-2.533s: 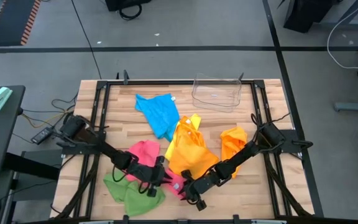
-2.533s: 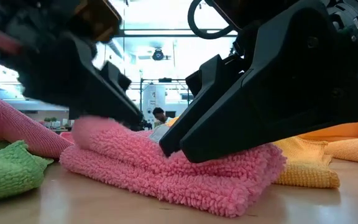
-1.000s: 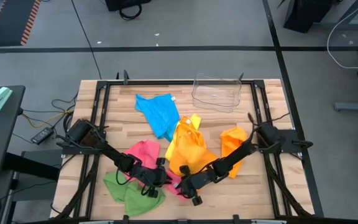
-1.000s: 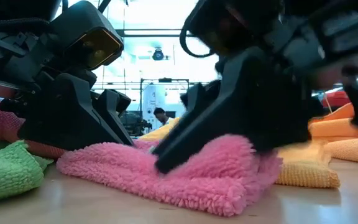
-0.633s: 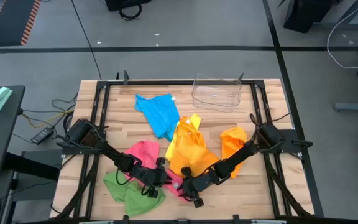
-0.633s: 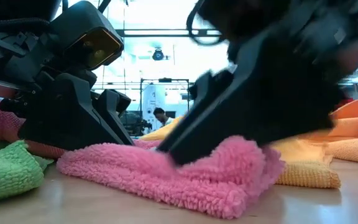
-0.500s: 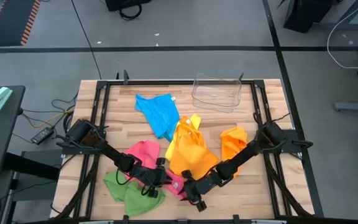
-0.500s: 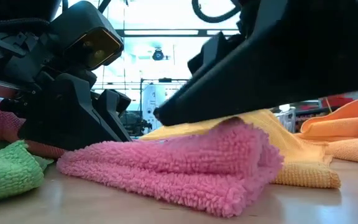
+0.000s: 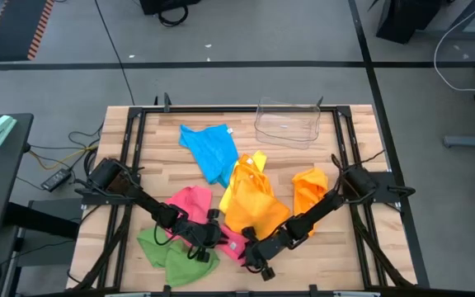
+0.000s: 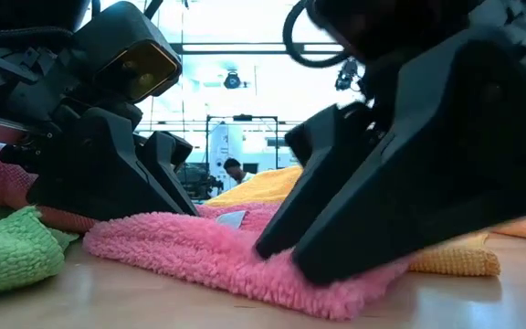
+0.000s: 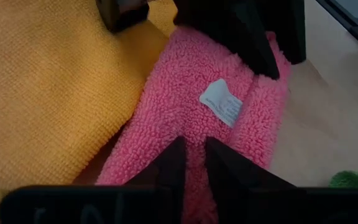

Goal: Fold microfiber towels
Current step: Fold the top pink microfiber cloth

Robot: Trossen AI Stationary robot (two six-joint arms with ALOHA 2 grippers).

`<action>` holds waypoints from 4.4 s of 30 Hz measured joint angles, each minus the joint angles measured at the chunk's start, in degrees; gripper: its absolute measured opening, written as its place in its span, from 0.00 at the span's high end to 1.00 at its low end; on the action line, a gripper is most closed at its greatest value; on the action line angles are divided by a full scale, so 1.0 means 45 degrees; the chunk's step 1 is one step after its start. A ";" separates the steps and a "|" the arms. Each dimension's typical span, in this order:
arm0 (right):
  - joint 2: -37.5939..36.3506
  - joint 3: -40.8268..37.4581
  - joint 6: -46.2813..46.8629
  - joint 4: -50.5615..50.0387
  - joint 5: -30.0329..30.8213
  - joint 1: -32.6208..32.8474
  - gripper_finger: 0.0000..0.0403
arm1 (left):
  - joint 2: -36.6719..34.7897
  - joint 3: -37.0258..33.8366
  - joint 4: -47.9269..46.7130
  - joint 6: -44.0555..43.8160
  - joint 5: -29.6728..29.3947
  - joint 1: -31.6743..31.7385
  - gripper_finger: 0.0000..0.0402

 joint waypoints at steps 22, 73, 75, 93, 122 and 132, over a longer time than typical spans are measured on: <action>-0.0974 0.0014 -0.7030 -0.2235 0.3619 0.1693 0.52 | 0.0005 0.0000 0.0000 0.0019 -0.0003 0.0005 0.82; -0.1079 0.2865 -0.2524 -0.8658 -0.0915 0.0234 0.98 | -0.1512 0.0305 -0.0129 -0.0237 -0.0282 -0.0968 0.70; -0.1244 0.2960 -0.2043 -0.9071 -0.1259 0.0237 0.98 | -0.1428 0.0422 -0.0025 -0.0448 -0.0309 -0.1047 0.71; -0.1943 0.3005 0.0387 -0.9171 -0.1670 0.0137 0.95 | 0.0787 0.3111 -0.0473 -0.0476 -0.1873 -0.1001 0.73; -0.1926 0.2825 0.0275 -0.7750 -0.1113 -0.1027 0.95 | 0.2057 0.3157 -0.0667 -0.1594 -0.2170 -0.0798 0.80; -0.1926 0.2777 0.0220 -0.7791 -0.1258 -0.0877 0.96 | 0.0686 0.3133 -0.2738 -0.1289 -0.2301 -0.1077 0.81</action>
